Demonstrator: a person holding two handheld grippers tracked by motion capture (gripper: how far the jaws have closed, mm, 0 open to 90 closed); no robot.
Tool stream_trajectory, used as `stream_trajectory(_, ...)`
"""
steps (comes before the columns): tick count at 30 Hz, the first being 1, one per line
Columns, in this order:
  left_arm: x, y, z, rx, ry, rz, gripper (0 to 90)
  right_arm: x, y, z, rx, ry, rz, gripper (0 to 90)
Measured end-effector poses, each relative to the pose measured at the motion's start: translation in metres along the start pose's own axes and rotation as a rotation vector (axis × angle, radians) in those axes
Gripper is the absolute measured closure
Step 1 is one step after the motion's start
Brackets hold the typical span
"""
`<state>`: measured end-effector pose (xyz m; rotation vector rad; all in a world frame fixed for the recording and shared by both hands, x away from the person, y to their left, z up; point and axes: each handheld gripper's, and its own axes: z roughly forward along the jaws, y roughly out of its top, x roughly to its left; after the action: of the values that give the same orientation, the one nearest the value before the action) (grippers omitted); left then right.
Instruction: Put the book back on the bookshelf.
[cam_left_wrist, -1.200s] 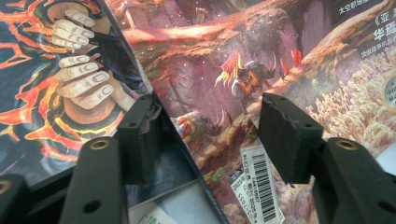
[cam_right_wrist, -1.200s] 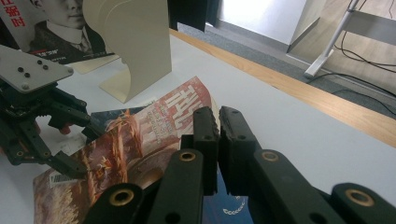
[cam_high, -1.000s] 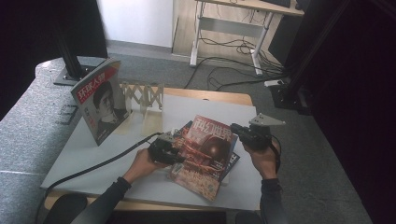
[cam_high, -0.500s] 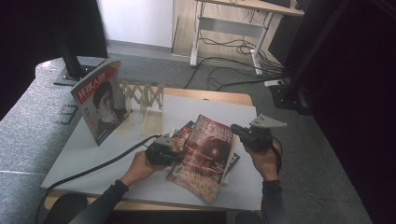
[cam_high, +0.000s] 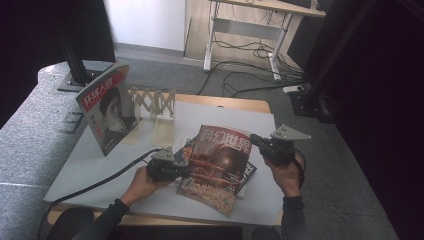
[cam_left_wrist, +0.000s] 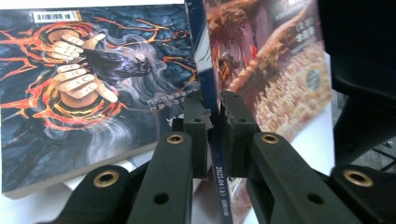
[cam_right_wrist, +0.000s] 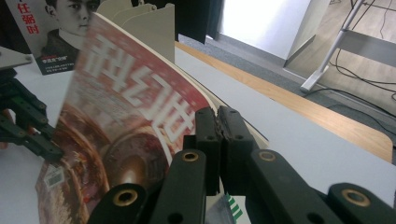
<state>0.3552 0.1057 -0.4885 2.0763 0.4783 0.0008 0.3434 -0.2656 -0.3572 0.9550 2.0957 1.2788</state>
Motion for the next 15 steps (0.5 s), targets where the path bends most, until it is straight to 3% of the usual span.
stream_trajectory(4,-0.004,-0.004,-0.006,-0.021,-0.003,0.017,83.6,-0.001,-0.001,0.0,0.009,-0.003,-0.001,86.2)
stream_trajectory(9,-0.01,-0.006,-0.011,-0.015,0.013,0.061,83.7,-0.002,-0.004,0.0,0.0,0.005,0.006,83.5)
stream_trajectory(15,-0.011,-0.012,-0.015,-0.045,-0.009,0.055,84.6,0.0,-0.01,0.002,-0.01,0.036,0.019,62.5)
